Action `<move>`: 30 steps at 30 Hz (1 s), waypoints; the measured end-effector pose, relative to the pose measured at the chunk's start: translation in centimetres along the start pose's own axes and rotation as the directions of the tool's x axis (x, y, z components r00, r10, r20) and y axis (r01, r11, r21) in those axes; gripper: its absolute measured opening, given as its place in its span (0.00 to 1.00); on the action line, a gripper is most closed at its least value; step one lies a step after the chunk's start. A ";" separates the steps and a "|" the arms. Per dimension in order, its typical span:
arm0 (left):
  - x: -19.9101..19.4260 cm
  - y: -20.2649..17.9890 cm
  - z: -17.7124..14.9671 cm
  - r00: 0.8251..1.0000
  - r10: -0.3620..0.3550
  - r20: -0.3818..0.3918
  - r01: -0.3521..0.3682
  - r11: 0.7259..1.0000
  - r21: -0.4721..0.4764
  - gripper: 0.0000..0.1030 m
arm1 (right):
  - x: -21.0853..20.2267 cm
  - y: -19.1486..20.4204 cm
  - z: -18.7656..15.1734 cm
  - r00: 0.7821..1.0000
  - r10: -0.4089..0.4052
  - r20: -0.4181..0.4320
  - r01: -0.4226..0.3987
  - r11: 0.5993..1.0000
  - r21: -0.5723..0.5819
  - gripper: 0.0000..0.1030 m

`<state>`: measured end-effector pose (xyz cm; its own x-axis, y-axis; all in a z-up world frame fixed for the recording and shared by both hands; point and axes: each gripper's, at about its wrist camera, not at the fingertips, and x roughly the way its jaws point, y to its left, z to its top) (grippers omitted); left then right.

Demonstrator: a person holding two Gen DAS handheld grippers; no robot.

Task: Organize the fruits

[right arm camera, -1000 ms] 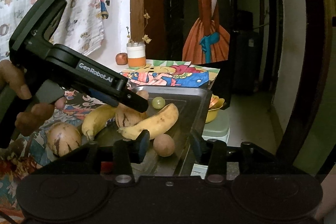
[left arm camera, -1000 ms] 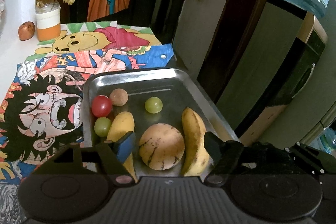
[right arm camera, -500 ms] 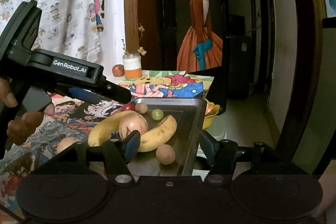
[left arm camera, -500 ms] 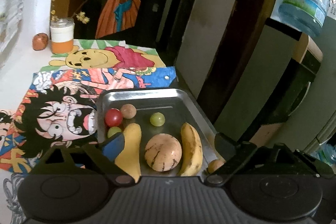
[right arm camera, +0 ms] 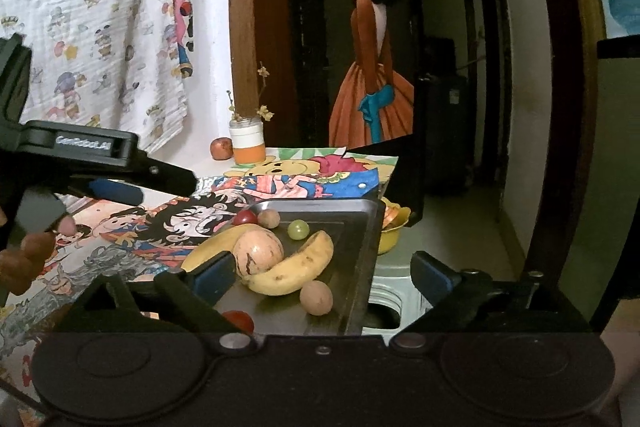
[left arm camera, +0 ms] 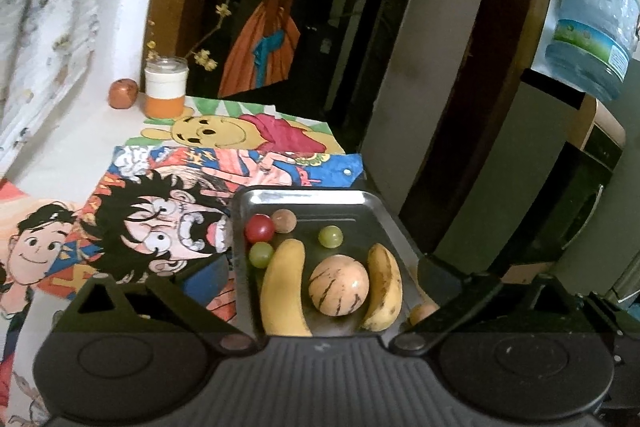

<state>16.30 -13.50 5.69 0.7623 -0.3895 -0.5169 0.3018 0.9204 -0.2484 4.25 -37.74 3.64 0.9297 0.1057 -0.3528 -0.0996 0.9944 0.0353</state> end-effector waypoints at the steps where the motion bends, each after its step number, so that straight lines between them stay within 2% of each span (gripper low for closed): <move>1: -0.3 0.0 -0.2 1.000 0.006 0.007 -0.006 1.000 0.001 1.00 | -0.2 -0.1 -0.1 1.000 -0.001 -0.002 0.002 1.000 0.006 0.94; 9: -2.2 0.0 -1.5 0.998 0.043 0.047 -0.043 0.999 -0.004 1.00 | -1.7 0.1 0.0 1.000 -0.002 0.012 0.001 1.000 0.023 0.99; 19: -4.5 0.4 -3.2 0.992 0.089 0.084 -0.088 0.996 -0.016 1.00 | -3.1 0.3 -0.2 1.000 -0.001 0.025 0.000 0.999 0.049 0.99; 30: -6.5 0.6 -5.4 0.987 0.126 0.098 -0.129 0.991 0.028 1.00 | -4.1 1.5 -0.5 0.999 0.029 0.013 -0.030 0.998 0.057 0.99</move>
<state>8.43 -10.63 4.50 0.8469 -0.2651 -0.4610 0.2167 0.9637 -0.1561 0.16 -36.69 4.66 0.9308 0.1349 -0.3398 -0.1072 0.9893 0.0990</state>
